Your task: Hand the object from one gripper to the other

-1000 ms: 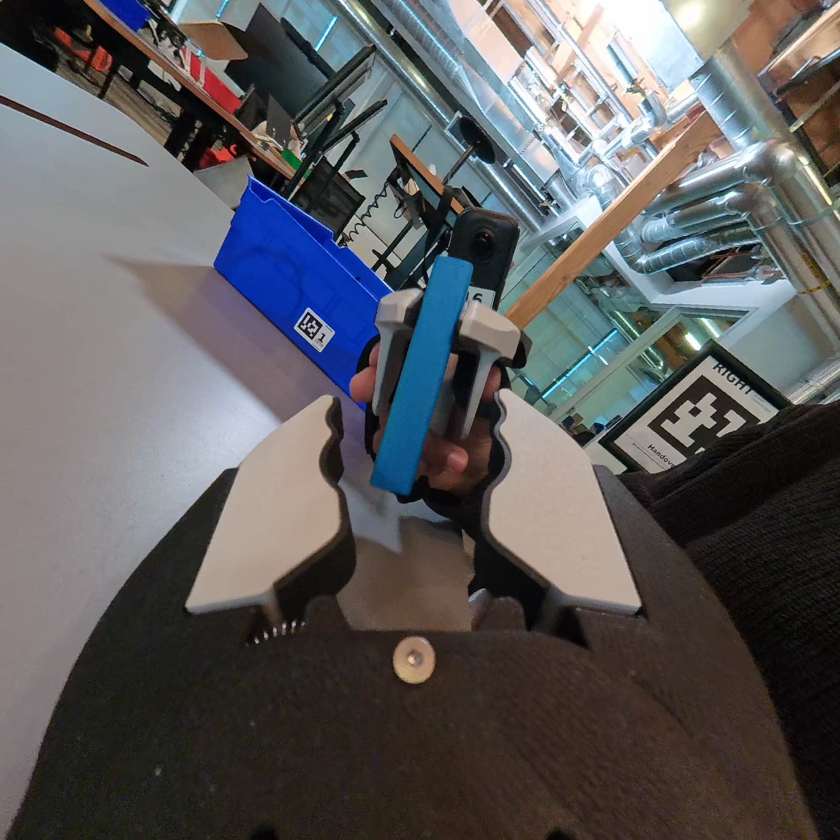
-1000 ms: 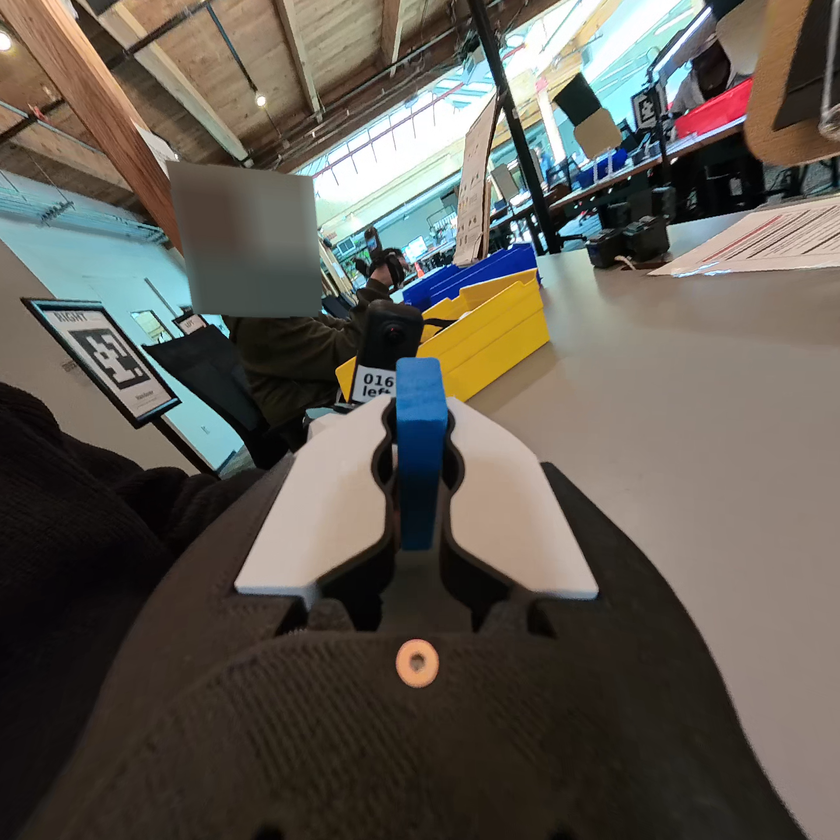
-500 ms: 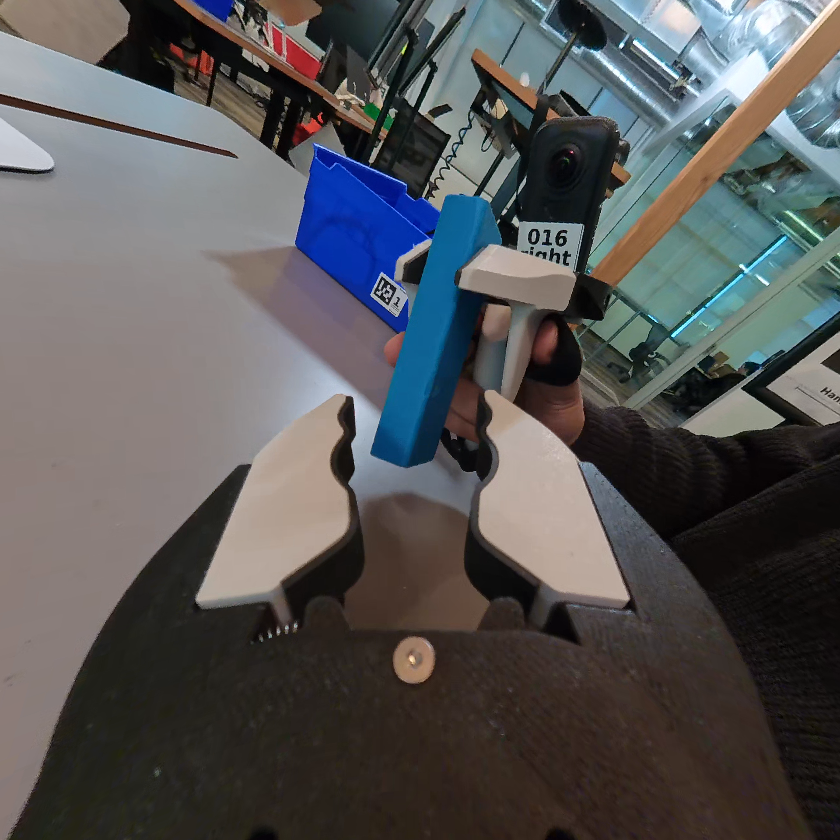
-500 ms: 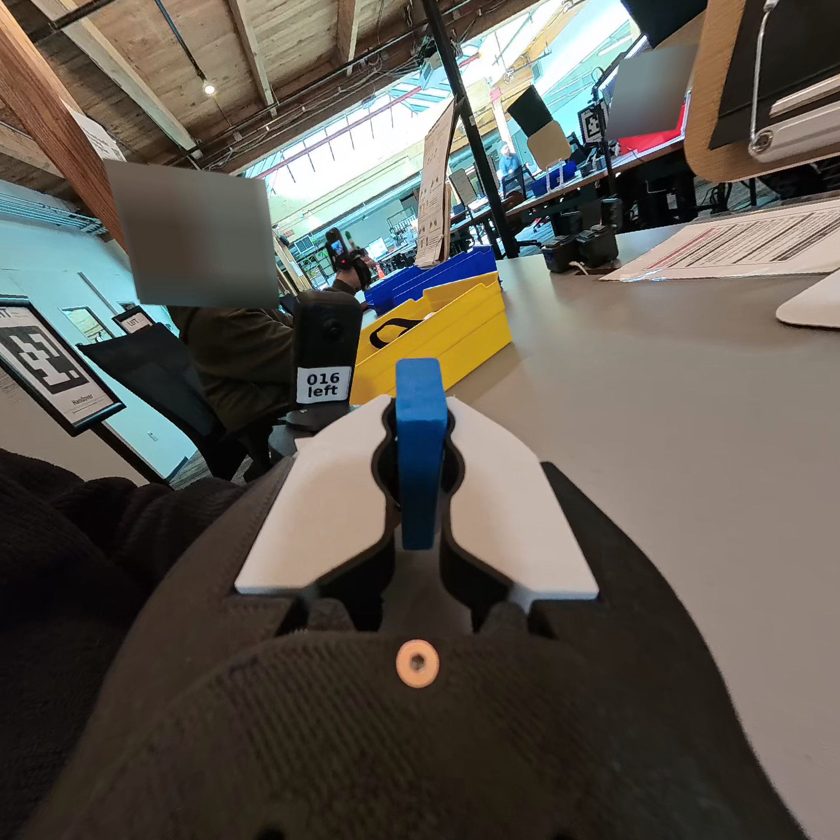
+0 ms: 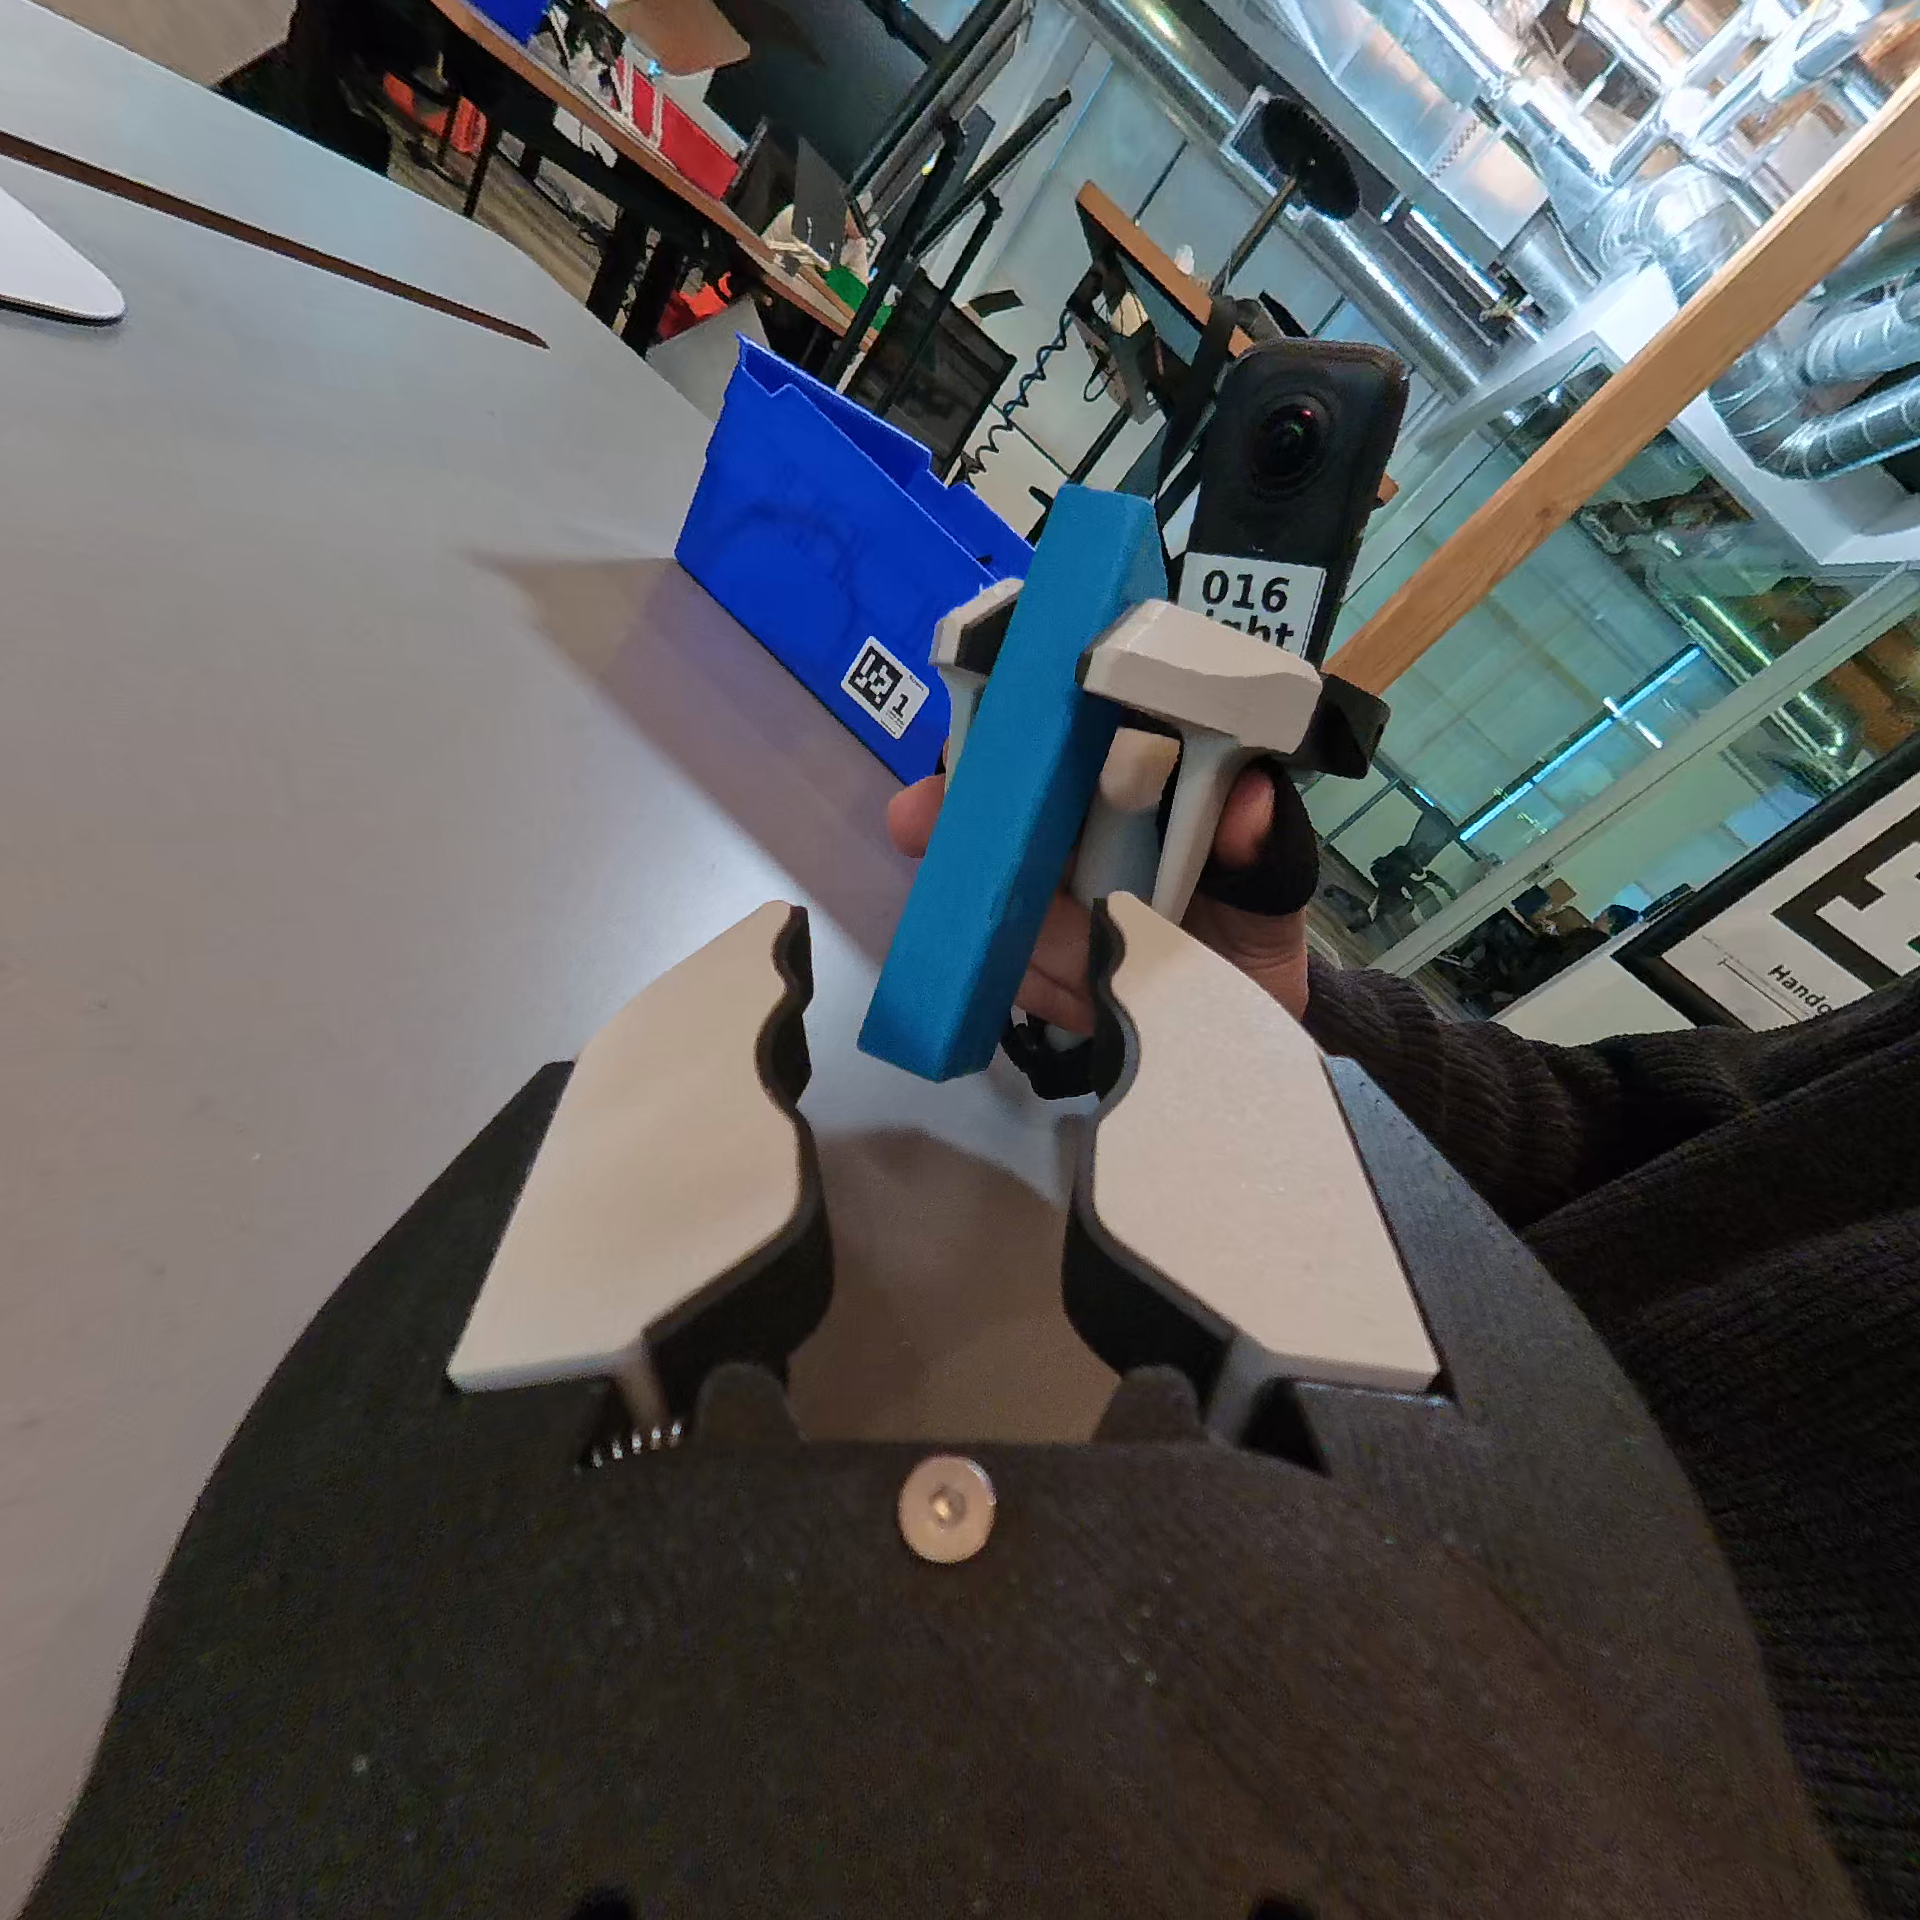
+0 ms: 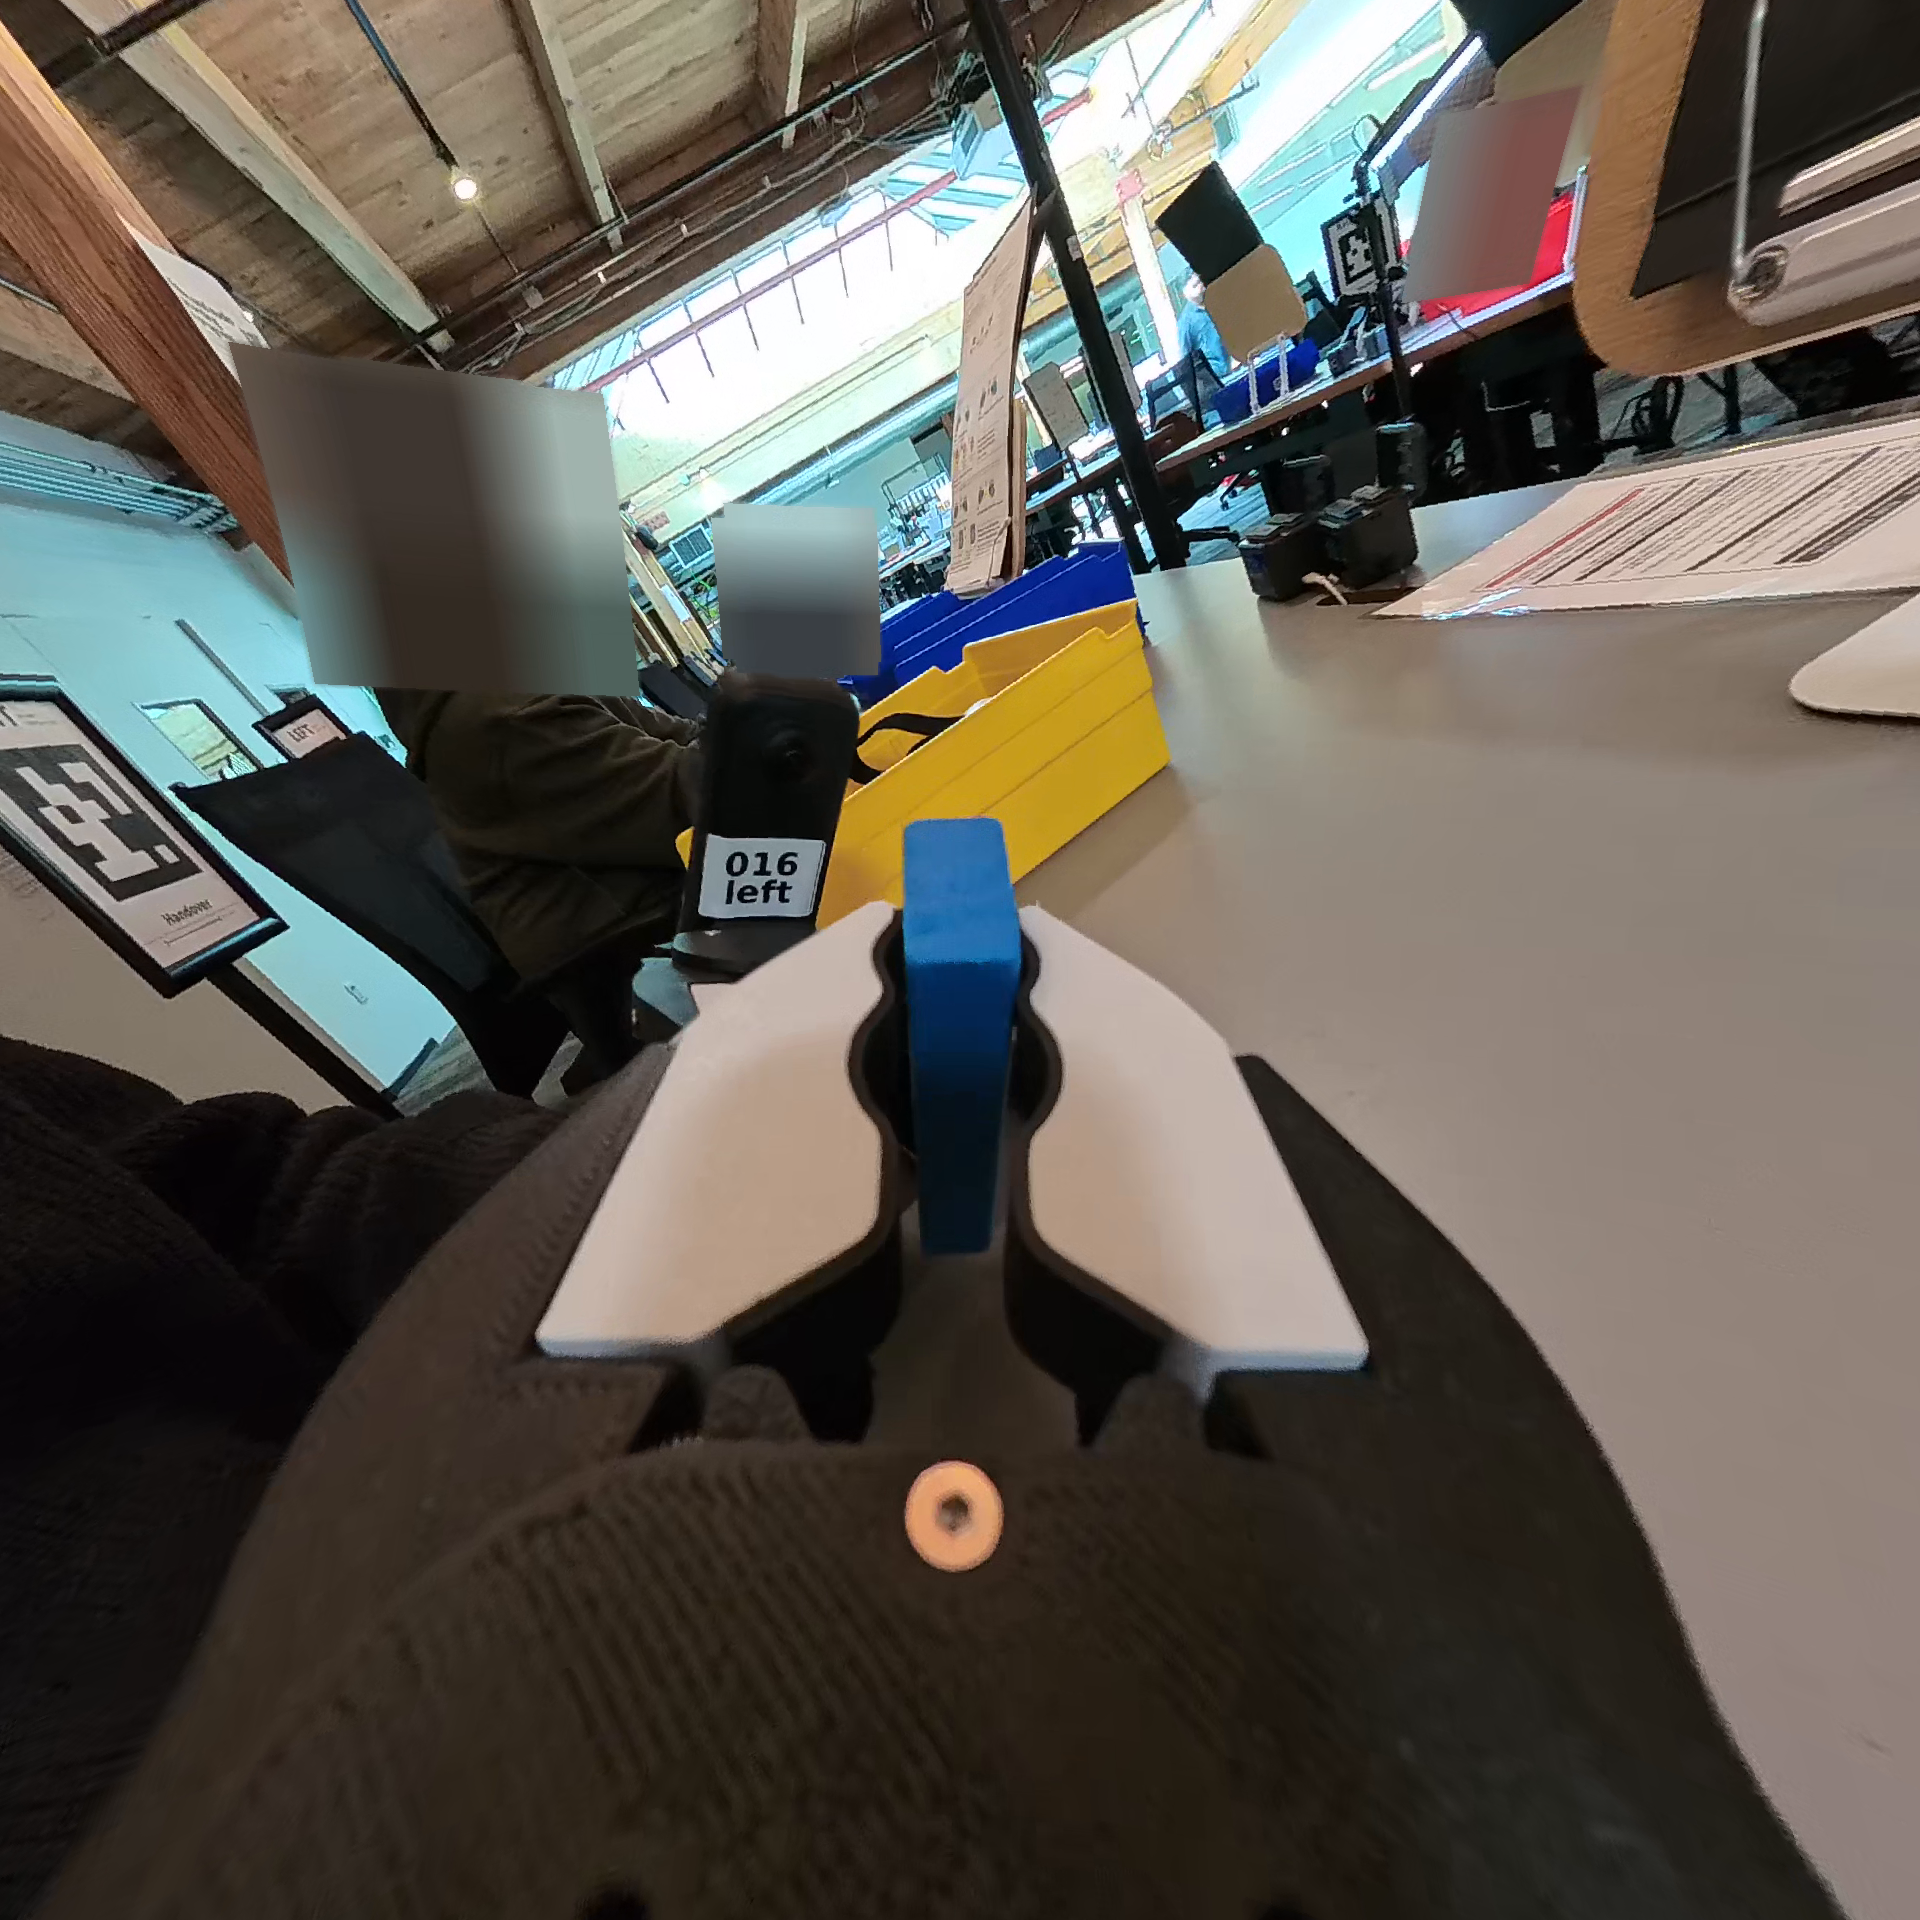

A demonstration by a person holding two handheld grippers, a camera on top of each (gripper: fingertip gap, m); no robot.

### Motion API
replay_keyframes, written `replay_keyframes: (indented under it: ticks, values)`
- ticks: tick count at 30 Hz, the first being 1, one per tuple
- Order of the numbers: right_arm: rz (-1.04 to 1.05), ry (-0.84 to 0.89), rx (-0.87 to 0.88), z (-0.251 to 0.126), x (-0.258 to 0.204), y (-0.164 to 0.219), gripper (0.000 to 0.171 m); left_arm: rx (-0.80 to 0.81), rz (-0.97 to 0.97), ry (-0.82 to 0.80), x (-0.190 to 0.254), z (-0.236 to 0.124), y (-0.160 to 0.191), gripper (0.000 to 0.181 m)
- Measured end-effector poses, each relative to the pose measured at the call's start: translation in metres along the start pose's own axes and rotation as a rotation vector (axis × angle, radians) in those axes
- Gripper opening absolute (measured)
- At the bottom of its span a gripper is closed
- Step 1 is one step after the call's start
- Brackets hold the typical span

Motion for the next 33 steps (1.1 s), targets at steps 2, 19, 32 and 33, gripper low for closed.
replay_keyframes:
  ticks: [2,19,32,33]
  values:
    - [-0.008,0.003,-0.007,0.0010,-0.0004,0.0006,0.018,0.000,-0.002,0.000,-0.0005,-0.0005,0.0000,0.052]
    - [0.041,-0.002,0.007,0.0015,0.0021,0.0019,0.018,-0.016,-0.041,0.018,-0.0028,0.0020,0.0046,0.053]
    - [0.059,-0.006,0.025,-0.0005,0.0026,0.0012,0.018,-0.020,-0.060,0.027,-0.0038,0.0037,0.0061,0.053]
    - [0.059,-0.007,0.023,-0.0003,0.0025,0.0013,0.018,-0.021,-0.059,0.027,-0.0037,0.0039,0.0061,0.053]
Point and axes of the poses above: each gripper's, where its closed fingertips meet, z out along the fingers, y out of its underside, x = y × z across the jaws, the point moved 9 cm from there along -z, back along the fingers, and after that the axes turned 3 degrees about -x, right-handed, at the moved point
